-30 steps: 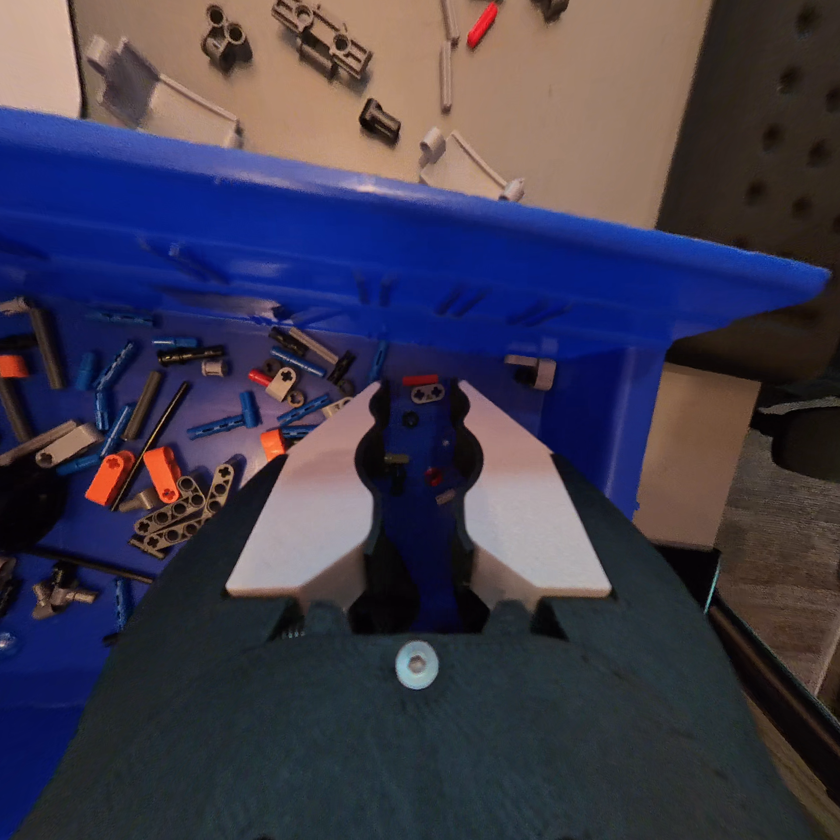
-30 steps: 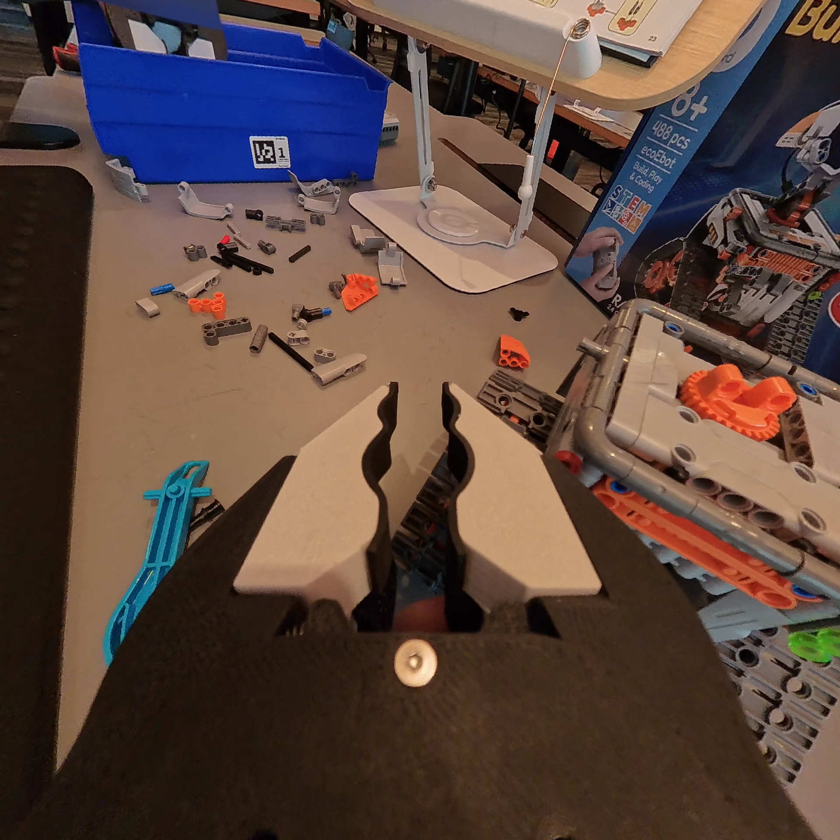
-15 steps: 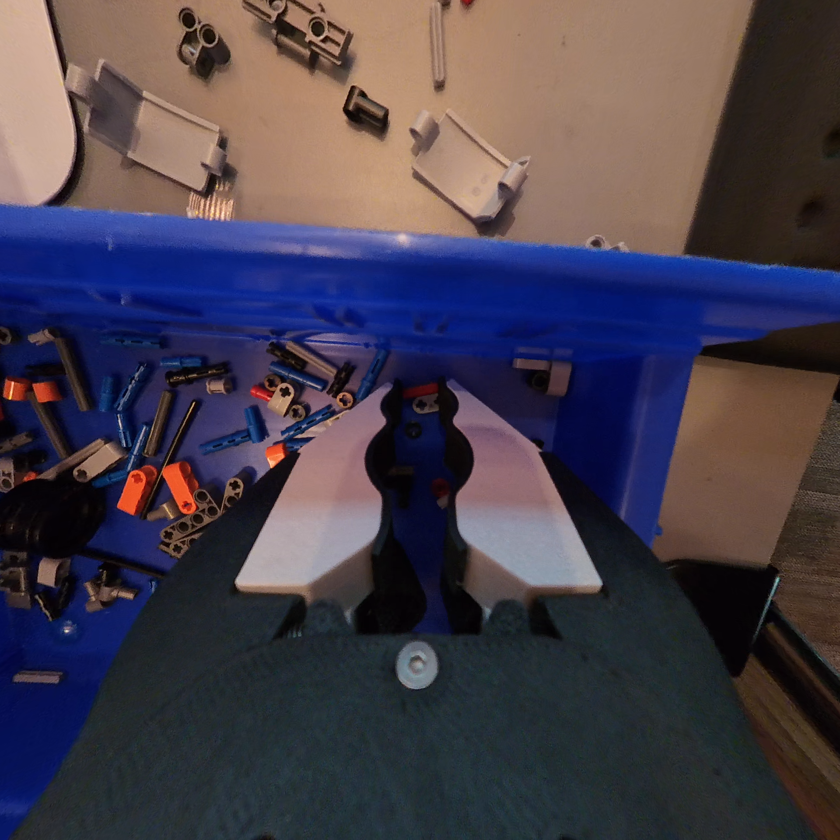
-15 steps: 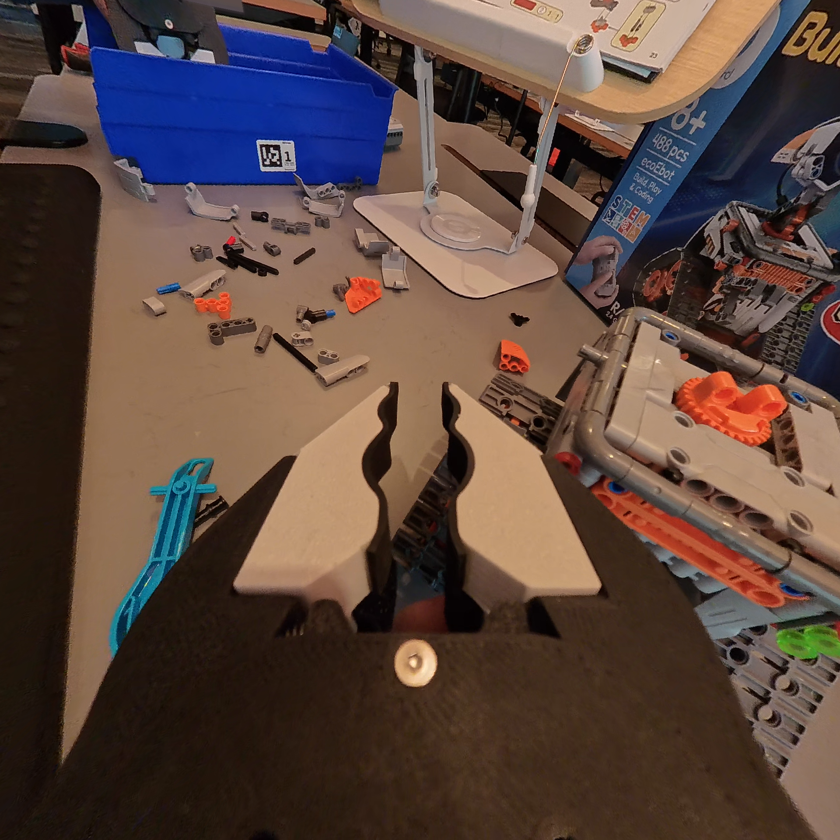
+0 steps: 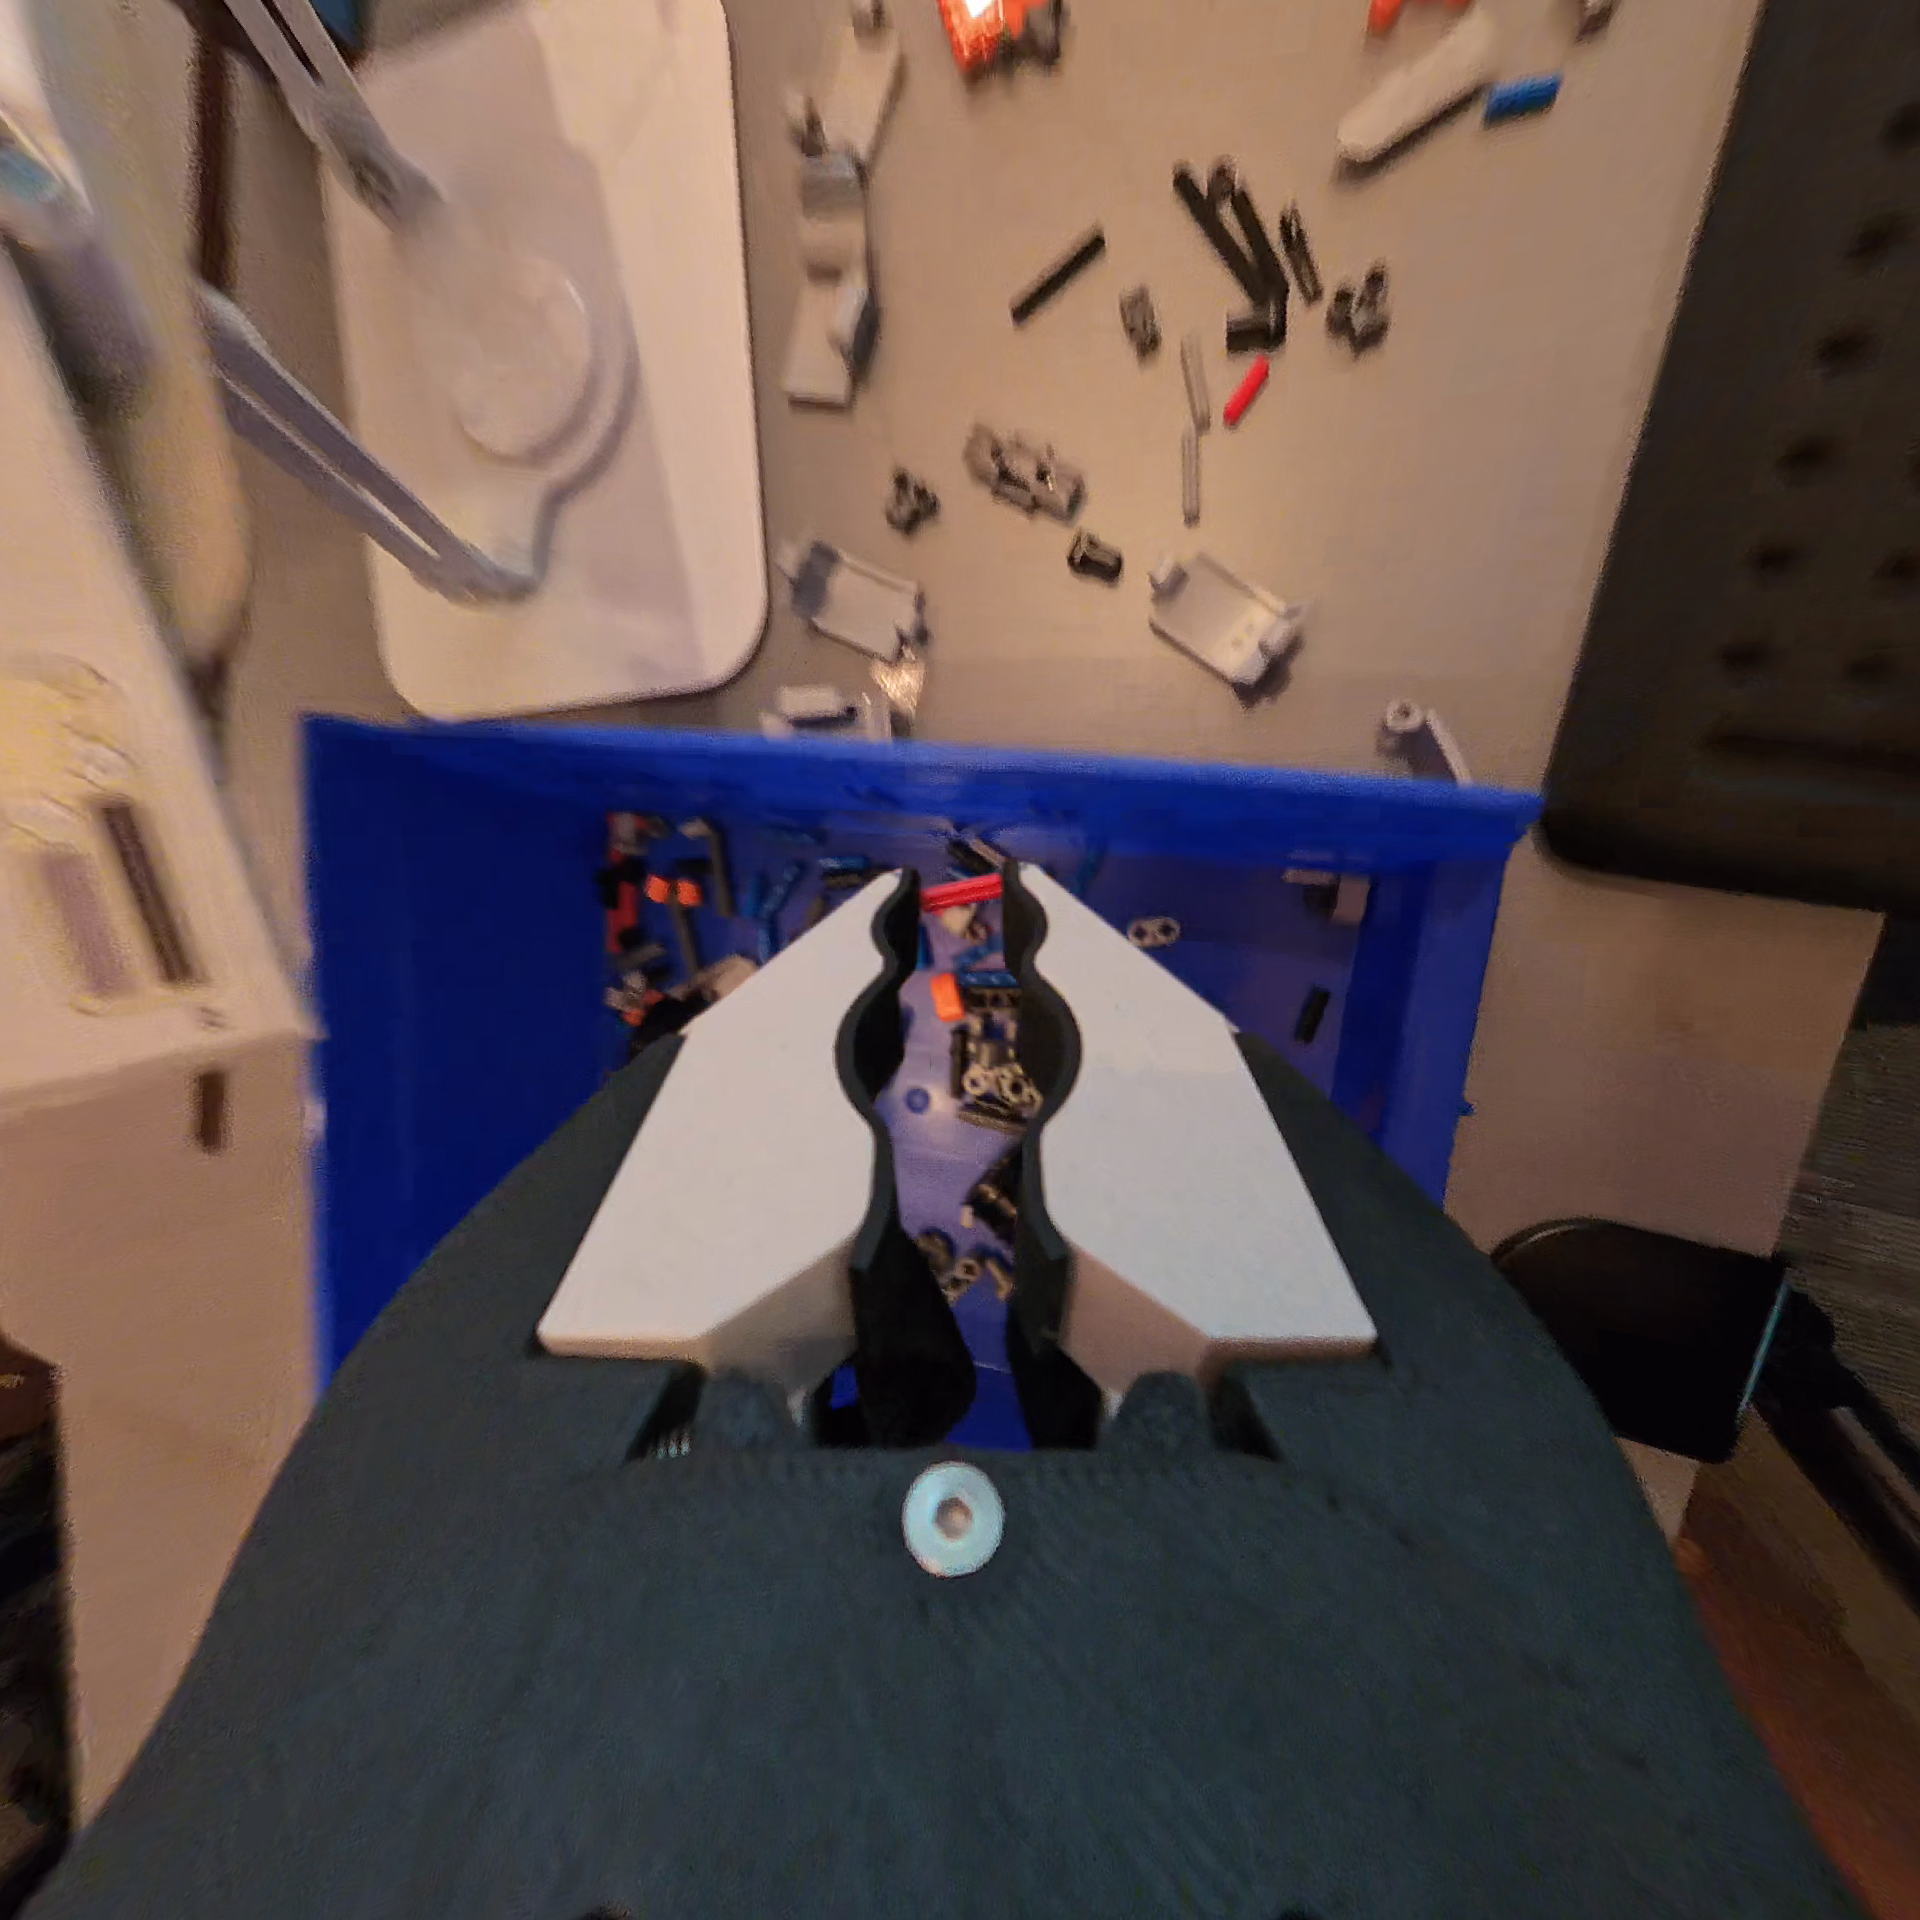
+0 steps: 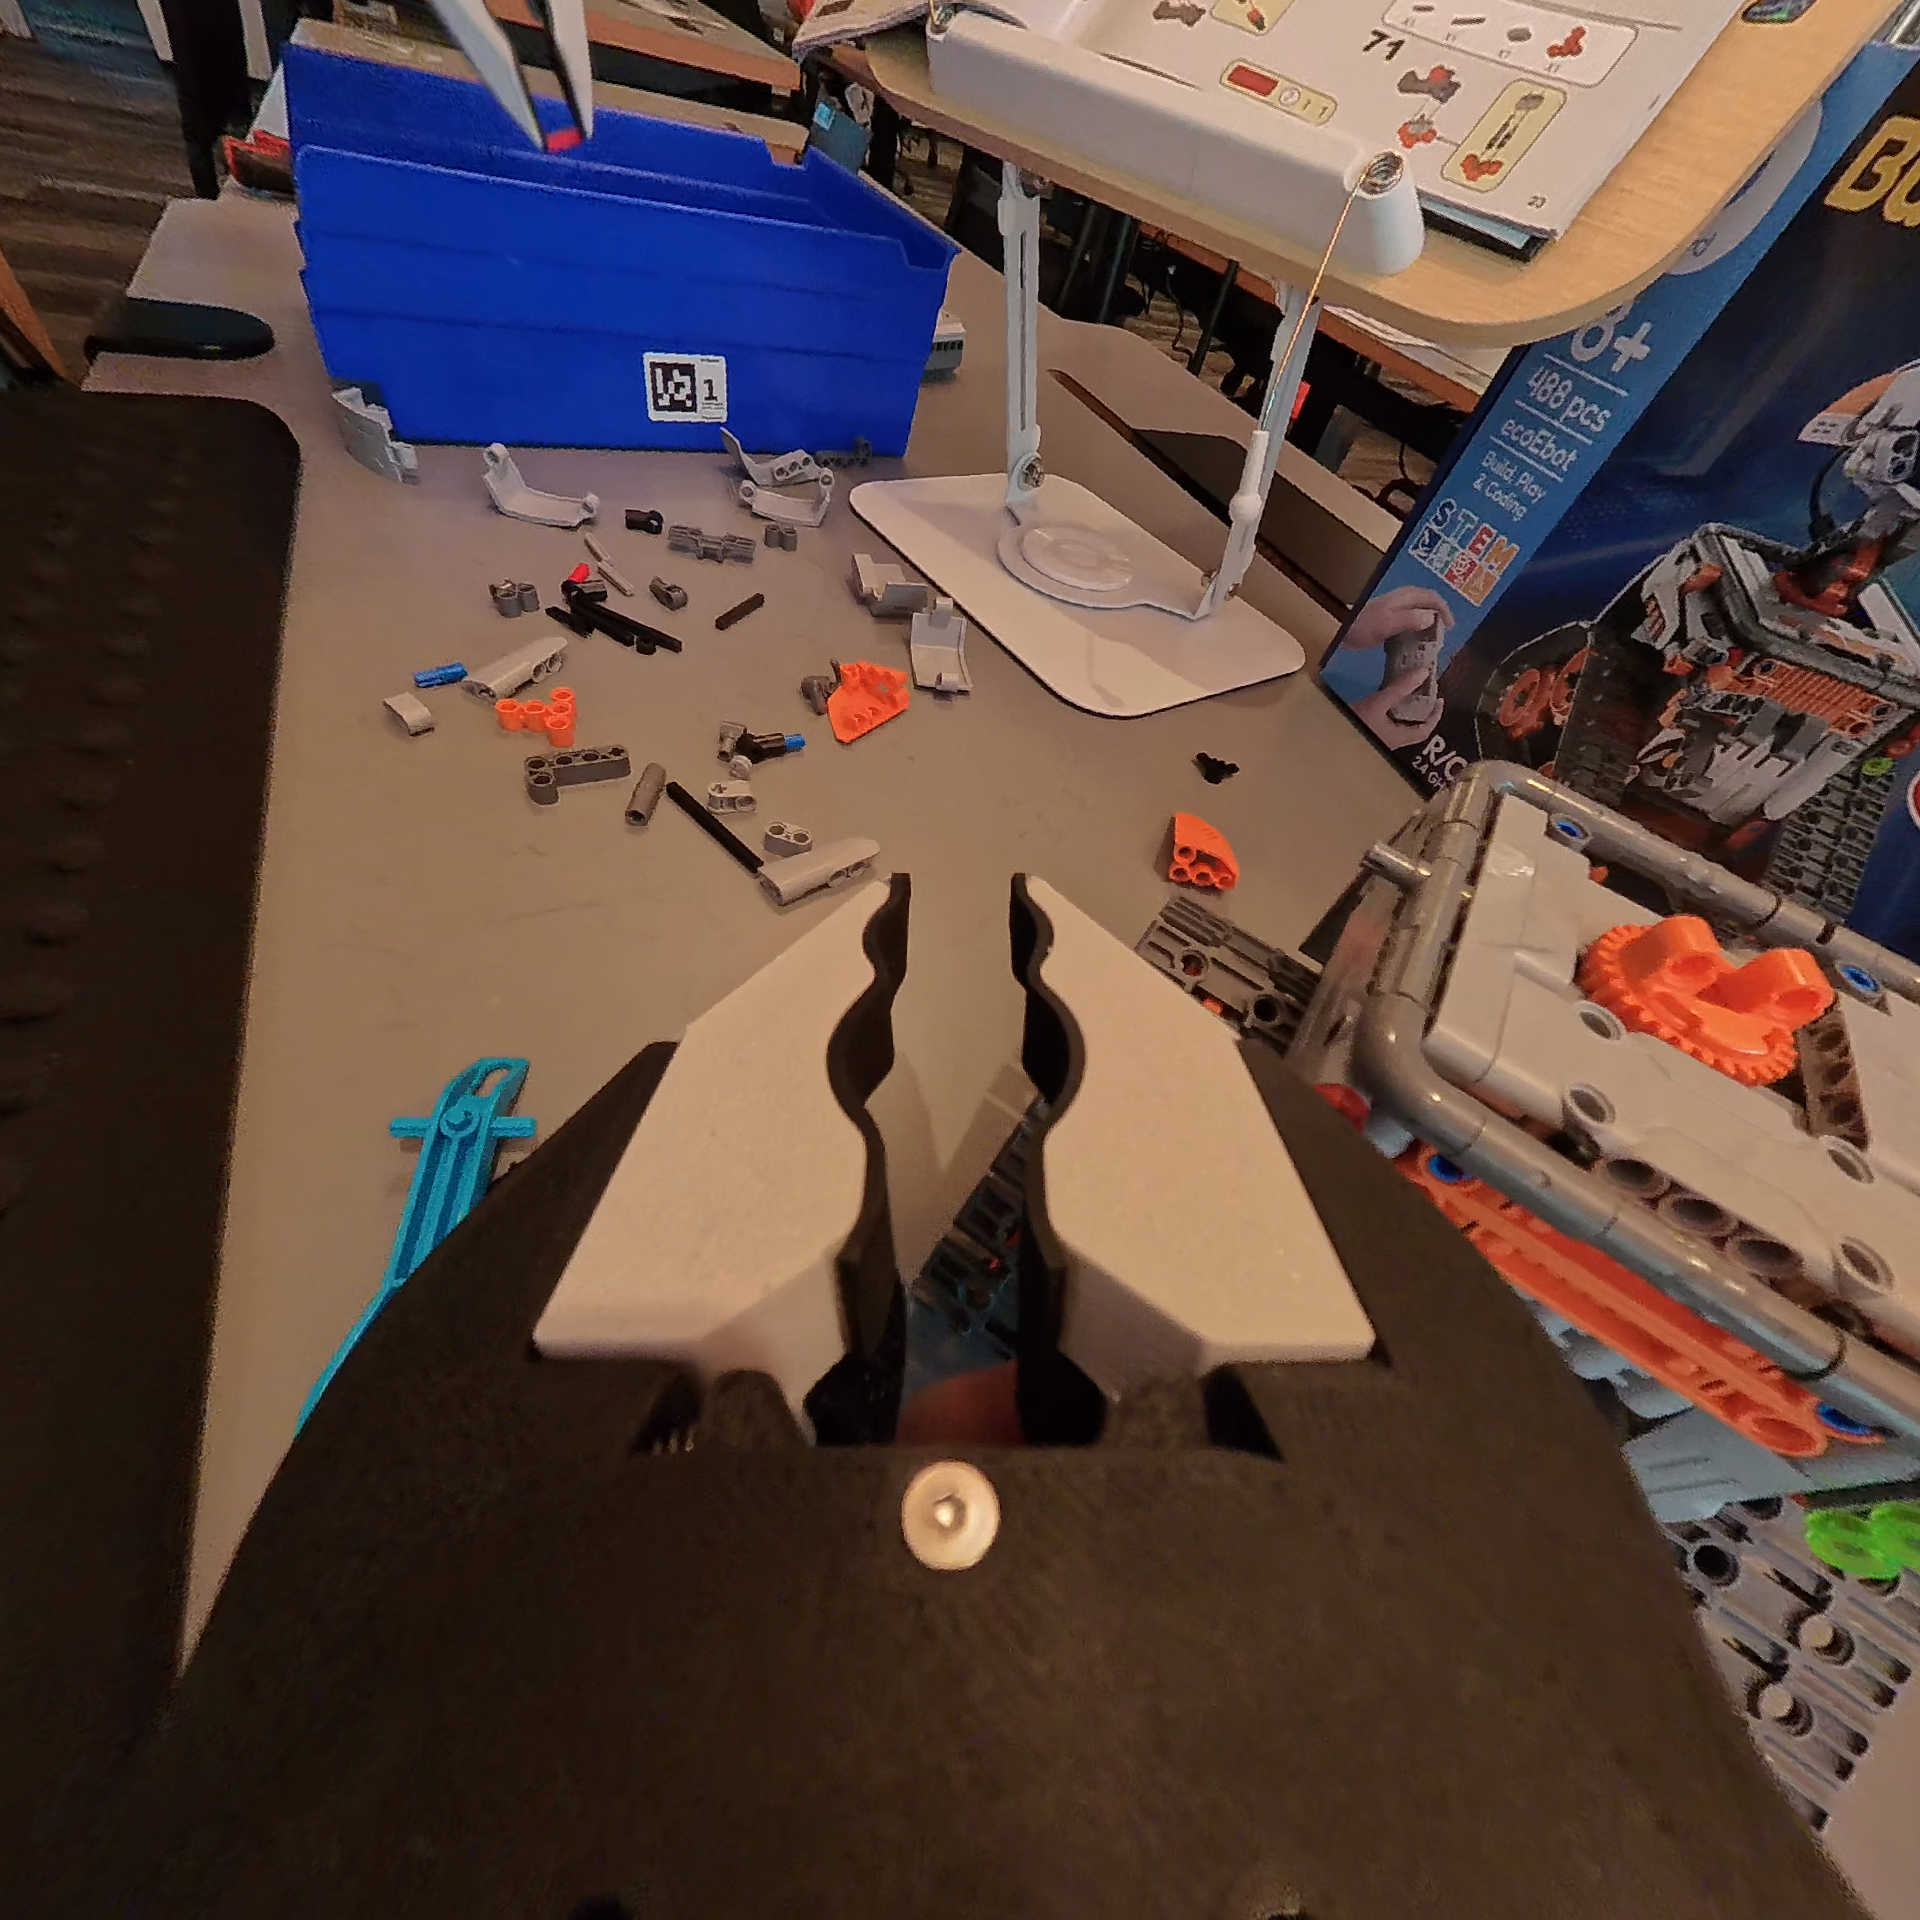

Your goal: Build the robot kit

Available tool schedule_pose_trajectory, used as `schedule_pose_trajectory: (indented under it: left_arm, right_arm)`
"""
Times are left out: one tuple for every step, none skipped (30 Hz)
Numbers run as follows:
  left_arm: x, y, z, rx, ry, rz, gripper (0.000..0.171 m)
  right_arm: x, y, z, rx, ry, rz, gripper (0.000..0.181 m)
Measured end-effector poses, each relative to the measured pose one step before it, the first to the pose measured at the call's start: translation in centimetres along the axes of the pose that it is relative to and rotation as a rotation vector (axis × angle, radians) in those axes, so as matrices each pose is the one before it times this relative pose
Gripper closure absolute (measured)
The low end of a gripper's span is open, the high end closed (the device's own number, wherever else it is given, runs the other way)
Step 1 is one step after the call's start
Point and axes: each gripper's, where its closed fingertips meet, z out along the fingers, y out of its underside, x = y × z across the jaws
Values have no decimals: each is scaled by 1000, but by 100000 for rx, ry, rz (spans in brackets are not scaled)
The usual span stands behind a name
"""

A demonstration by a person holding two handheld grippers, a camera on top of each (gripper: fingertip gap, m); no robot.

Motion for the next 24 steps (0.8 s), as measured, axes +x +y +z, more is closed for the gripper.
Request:
schedule_pose_trajectory:
  left_arm:
    - [-97, -1324, -430, 1430, -702, 2342, 158]
    - [154, -1571, -133, 2401, 791, 2343, 158]
    - [263, -1664, 251, 2737, 1574, 2291, 158]
    - [508, -1447, 679, 1296, 3140, 2097, 158]
    - [461, -1173, 973, -324, 2476, 3317, 158]
    - [403, -1076, 1171, -745, 2251, 3619, 158]
    - [523, -1051, 1296, -513, 3407, 2593, 158]
    - [499, -935, 1388, -816, 3664, 2026, 158]
    - [394, -772, 1442, -1262, 3092, 2153, 158]
    - [417, -541, 1442, -1962, 3310, 2194, 158]
    - [323, -343, 1408, -2309, 2757, 1945, 158]
    - [199, -74, 1266, -3101, 2036, 1855, 158]
    - [144, -65, 1045, -2250, 1737, 1958, 158]
    - [167, -238, 850, -362, 2002, 576, 158]
    - [45, -234, 716, 280, 1350, -553, 158]
    - [-20, -45, 647, -329, 699, -596, 158]
    - [-62, 122, 553, -785, 148, -397, 158]
    - [-54, 120, 461, -405, 232, -746, 157]
    - [-9, 71, 337, 165, 634, -1247, 151]
    - [-98, 107, 207, 19, 109, -1172, 147]
    - [-89, 152, 3, -87, -150, -559, 145]
    - [-139, -1, -253, 973, -743, -227, 145]
    - [-148, -168, -554, 2188, -1046, -518, 145]
    - [-245, -114, -860, 2084, -1540, -1476, 145]
  right_arm:
    - [-78, -30, 27, -48, -173, -372, 164]
    - [-65, -18, 28, -155, -108, -482, 164]
    - [-67, -30, 24, -176, -40, -590, 164]
    - [-64, -42, 4, -117, -17, -575, 164]
    - [-68, -65, -22, 42, 5, -534, 164]
    - [-55, -70, -47, 171, 19, -458, 164]
    - [-59, -61, -58, 134, -5, -395, 164]
    - [-41, -34, -56, 10, -1, -415, 164]
    - [-45, -32, -61, -12, 13, -462, 164]
    - [-48, -44, -55, 75, -13, -458, 164]
    - [-38, -54, -67, 132, -37, -384, 164]
    - [-40, -37, -58, 92, -126, -307, 164]
    - [-57, -13, -55, 51, -192, -265, 164]
    - [-46, -4, -50, 2, -217, -222, 164]
    - [-53, -11, -47, 48, -259, -213, 164]
    - [-48, -32, -55, 152, -216, -236, 164]
    - [-52, -70, -37, 238, -211, -197, 164]
    - [-72, -70, -30, 305, -300, -129, 164]
    - [-88, -70, -27, 271, -334, -146, 164]
    - [-76, -37, -11, 118, -257, -210, 164]
    - [-58, -32, -16, 29, -203, -202, 164]
    - [-42, -41, -25, 140, -109, -134, 164]
    - [-8, -54, -42, 252, 17, -56, 164]
    - [25, -63, -54, 310, 148, -9, 164]
